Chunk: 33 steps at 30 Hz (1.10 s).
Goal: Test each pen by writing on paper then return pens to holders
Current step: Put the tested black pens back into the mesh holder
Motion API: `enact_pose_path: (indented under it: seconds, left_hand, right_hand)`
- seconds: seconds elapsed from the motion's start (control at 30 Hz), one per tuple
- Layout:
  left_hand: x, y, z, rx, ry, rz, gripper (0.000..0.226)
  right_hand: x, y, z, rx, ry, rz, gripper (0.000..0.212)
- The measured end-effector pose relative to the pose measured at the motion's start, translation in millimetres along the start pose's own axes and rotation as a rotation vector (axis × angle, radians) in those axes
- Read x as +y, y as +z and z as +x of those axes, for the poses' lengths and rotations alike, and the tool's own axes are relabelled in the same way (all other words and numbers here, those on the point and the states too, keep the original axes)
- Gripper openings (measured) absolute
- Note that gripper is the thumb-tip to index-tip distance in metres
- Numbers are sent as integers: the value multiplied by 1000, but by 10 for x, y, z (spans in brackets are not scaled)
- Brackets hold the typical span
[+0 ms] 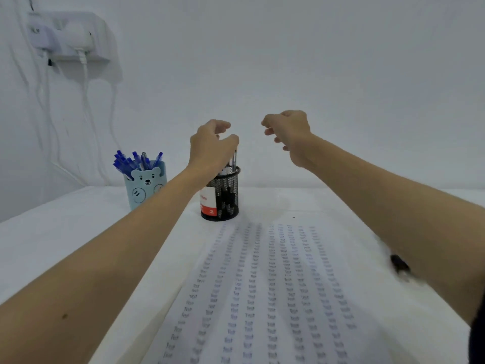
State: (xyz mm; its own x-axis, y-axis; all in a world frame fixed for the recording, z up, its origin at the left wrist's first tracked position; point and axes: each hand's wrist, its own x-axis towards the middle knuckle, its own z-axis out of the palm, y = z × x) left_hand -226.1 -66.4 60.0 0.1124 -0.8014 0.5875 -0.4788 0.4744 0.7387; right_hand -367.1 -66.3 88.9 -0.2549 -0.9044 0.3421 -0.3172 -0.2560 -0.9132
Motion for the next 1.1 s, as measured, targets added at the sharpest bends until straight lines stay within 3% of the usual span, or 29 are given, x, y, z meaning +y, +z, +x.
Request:
enact_pose_path:
  seconds: [0.13, 0.27, 0.33, 0.4, 0.5, 0.63, 0.7, 0.87, 1.0, 1.1]
  left_hand:
    - [424, 243, -316, -112, 55, 244, 36]
    - [667, 518, -654, -178, 21, 141, 38]
    - [766, 731, -873, -302, -17, 58, 30]
    - [849, 974, -1082, -454, -52, 60, 8]
    - [956, 1327, -1308, -649, -111, 155, 14]
    - [1084, 1685, -1451, -767, -168, 257, 36]
    - [1156, 1819, -1498, -792, -170, 291, 33]
    - [1218, 2002, -1477, -838, -216, 321, 56]
    - [1215, 2044, -1414, -858, -247, 312, 54]
    - [1200, 2055, -1403, -876, -230, 326, 26]
  right_hand:
    - [101, -817, -306, -71, 89, -214, 7]
    - [331, -1652, -612, 23, 148, -317, 11]
    - [471, -2030, -772, 45, 193, -375, 12]
    - [632, -2329, -906, 33, 263, -470, 14]
    - [845, -2602, -1063, -22, 375, -601, 26]
    - [1023, -2683, -1189, -70, 434, -765, 43]
    - [1103, -2652, -1193, -90, 430, -792, 49]
    - [1264, -2535, -1083, -61, 368, -766, 44]
    - [1226, -2516, -1062, -95, 398, -778, 42]
    - [1244, -2499, -1043, -74, 394, -811, 35]
